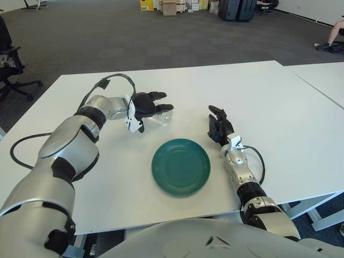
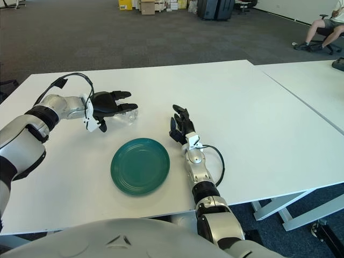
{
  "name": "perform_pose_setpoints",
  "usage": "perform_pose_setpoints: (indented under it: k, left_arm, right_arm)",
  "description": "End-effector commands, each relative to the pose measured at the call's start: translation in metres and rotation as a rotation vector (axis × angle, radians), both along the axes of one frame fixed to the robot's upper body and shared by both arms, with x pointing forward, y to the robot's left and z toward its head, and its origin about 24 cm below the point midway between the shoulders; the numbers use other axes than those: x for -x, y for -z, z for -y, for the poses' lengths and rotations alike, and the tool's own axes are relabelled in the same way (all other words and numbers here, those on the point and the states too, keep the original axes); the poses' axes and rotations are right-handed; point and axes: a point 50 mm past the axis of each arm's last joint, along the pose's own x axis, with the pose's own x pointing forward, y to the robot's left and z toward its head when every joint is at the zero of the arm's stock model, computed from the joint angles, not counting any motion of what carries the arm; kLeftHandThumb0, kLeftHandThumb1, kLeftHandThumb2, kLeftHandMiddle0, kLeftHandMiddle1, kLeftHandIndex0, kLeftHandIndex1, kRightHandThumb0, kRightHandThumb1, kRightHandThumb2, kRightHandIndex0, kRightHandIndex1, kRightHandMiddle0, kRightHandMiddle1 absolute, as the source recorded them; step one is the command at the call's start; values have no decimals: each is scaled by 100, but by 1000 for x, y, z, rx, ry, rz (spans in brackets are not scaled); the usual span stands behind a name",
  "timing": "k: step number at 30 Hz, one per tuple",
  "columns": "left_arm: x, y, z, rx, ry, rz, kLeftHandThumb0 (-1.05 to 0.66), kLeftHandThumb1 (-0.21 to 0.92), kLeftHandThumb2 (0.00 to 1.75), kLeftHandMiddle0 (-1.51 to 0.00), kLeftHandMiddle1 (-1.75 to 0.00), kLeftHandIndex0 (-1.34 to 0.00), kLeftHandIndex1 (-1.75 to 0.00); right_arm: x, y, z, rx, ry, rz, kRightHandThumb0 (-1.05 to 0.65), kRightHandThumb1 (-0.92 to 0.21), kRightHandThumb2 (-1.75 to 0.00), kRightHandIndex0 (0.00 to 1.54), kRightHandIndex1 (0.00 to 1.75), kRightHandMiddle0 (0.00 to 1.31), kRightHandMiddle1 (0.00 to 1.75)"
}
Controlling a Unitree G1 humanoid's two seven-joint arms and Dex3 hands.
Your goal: Put the bottle into the plate.
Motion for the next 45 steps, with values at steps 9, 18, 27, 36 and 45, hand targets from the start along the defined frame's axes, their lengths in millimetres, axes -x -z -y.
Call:
perform_pose_setpoints:
  k: [9, 18, 27, 36, 45]
  left_arm:
    - [-18, -23, 2, -32, -87, 60, -101, 89, 10, 0, 0, 0, 0]
    - [-25, -34, 3, -9, -118, 122, -98, 84, 7, 0, 0, 0, 0]
    - [-31, -37, 2, 23, -159, 188, -99, 85, 7, 0, 0, 0, 0]
    - [-34, -30, -3, 15, -232, 221, -99, 85, 7, -1, -1, 0, 0]
    - [-34, -13, -5, 61, -353, 257, -97, 84, 6, -1, 0, 0, 0]
  right_arm:
    - [10, 18, 3, 13, 15, -110, -67, -92, -79, 27, 1, 0, 66]
    - [10, 18, 3, 4, 14, -106, -67, -92, -78, 28, 1, 0, 66]
    - [9, 17, 4, -13, 10, -100, -67, -92, -78, 28, 1, 0, 66]
    - [9, 19, 4, -15, 1, -104, -67, -92, -78, 27, 1, 0, 66]
    - [9, 19, 6, -15, 7, -107, -66, -92, -78, 29, 2, 0, 69]
